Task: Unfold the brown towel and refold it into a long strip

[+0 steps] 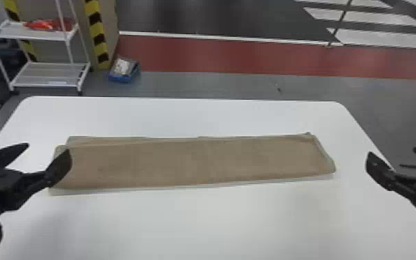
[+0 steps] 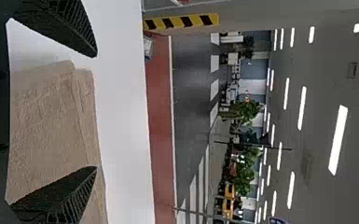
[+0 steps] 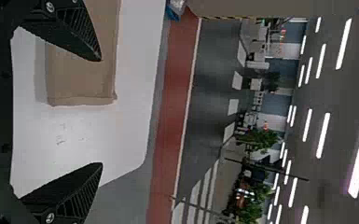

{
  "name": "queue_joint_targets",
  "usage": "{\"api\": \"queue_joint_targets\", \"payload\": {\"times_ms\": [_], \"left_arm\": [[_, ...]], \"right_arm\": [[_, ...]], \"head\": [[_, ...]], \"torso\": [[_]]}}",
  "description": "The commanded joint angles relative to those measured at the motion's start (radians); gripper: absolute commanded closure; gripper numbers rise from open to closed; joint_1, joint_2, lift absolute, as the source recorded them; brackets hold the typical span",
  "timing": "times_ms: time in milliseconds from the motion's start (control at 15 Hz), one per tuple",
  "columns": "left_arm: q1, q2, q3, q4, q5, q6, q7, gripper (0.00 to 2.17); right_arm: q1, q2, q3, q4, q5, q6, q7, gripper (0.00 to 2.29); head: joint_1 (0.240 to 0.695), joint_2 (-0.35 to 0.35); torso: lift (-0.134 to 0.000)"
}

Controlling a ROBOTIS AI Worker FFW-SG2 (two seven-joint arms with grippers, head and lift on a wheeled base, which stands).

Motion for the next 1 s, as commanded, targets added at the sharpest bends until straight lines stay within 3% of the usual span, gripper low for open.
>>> {"api": "queue_joint_targets", "payload": {"times_ms": [0,67,200,400,600,733,933], "left_arm": [[0.066,-0.045,-0.001,-0.031,0.070,-0.073,0.009,0.01],[0.092,-0.068,0.000,-0.029,0.086,-0.150,0.018,0.02],[0.157,-0.112,0.008,-0.051,0.110,-0.211,0.058,0.01],[0.213,-0.112,0.020,-0.057,0.142,-0.257,0.062,0.02],[0.312,-0.112,0.049,-0.089,0.112,-0.457,0.084,0.02],[0.338,-0.112,0.034,-0.098,0.046,-0.515,0.081,0.02],[0.394,-0.112,0.002,-0.126,0.020,-0.582,0.127,0.02]], "right_arm": [[0.131,0.008,0.034,0.000,-0.097,-0.221,-0.082,0.09],[0.162,0.008,0.065,0.029,-0.126,-0.279,-0.115,0.09],[0.204,0.008,0.163,0.132,-0.128,-0.552,-0.205,0.10],[0.239,0.008,0.252,0.265,-0.129,-0.792,-0.282,0.10],[0.248,0.008,0.340,0.369,-0.147,-0.859,-0.325,0.10],[0.259,0.008,0.378,0.371,-0.143,-0.859,-0.331,0.10],[0.274,0.008,0.413,0.346,-0.143,-0.859,-0.331,0.10]], "head": [[0.695,-0.133],[0.695,-0.136],[0.695,-0.129],[0.695,-0.083],[0.695,-0.032],[0.695,0.012],[0.695,0.056]], "torso": [[-0.123],[-0.123],[-0.123],[-0.123],[-0.123],[-0.123],[-0.123]]}}
